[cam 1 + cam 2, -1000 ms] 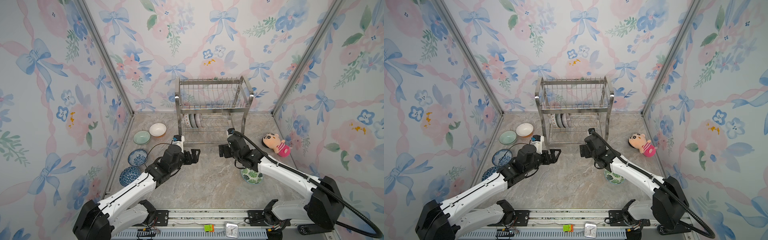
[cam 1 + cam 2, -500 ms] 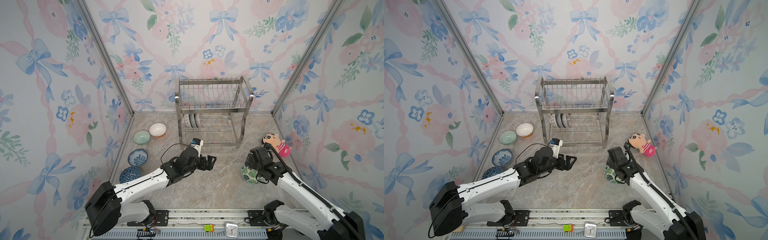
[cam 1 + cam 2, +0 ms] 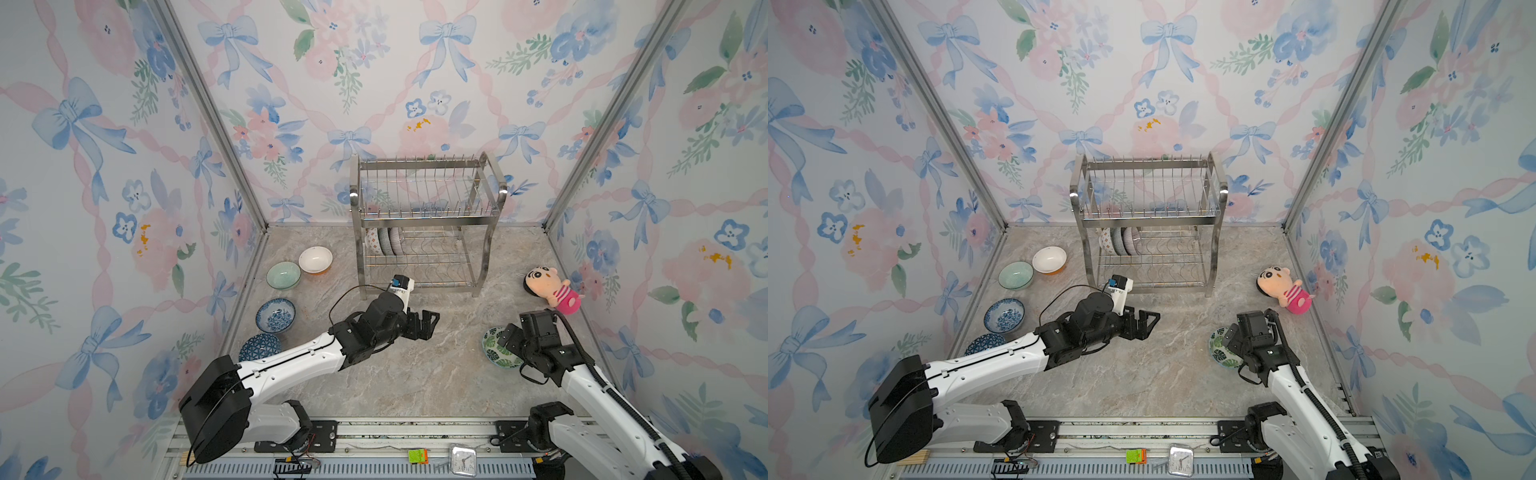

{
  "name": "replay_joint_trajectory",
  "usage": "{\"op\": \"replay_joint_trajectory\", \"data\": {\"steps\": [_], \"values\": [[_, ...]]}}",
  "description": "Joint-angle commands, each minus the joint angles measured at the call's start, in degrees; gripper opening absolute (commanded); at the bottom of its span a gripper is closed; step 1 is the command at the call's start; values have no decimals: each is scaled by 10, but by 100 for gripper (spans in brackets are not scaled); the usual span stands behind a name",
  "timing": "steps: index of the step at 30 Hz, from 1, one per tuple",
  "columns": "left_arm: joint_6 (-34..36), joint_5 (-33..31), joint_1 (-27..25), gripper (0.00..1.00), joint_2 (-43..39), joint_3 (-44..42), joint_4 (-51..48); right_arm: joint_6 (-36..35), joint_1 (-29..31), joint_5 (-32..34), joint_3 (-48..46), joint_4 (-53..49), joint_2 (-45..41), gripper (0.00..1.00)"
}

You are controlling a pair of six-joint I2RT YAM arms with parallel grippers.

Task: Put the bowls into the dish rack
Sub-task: 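Lower the open right gripper onto the green leaf-pattern bowl's rim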

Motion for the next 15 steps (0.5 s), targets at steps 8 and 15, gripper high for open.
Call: {"op": "replay_joint_trajectory", "data": {"steps": [8, 15], "values": [[8, -24, -2, 98, -6, 0, -11, 21, -6, -65, -55, 89, 25, 86], [2, -28, 4, 98, -11, -4, -16, 24, -5, -92, -56, 129, 55, 71]]}}
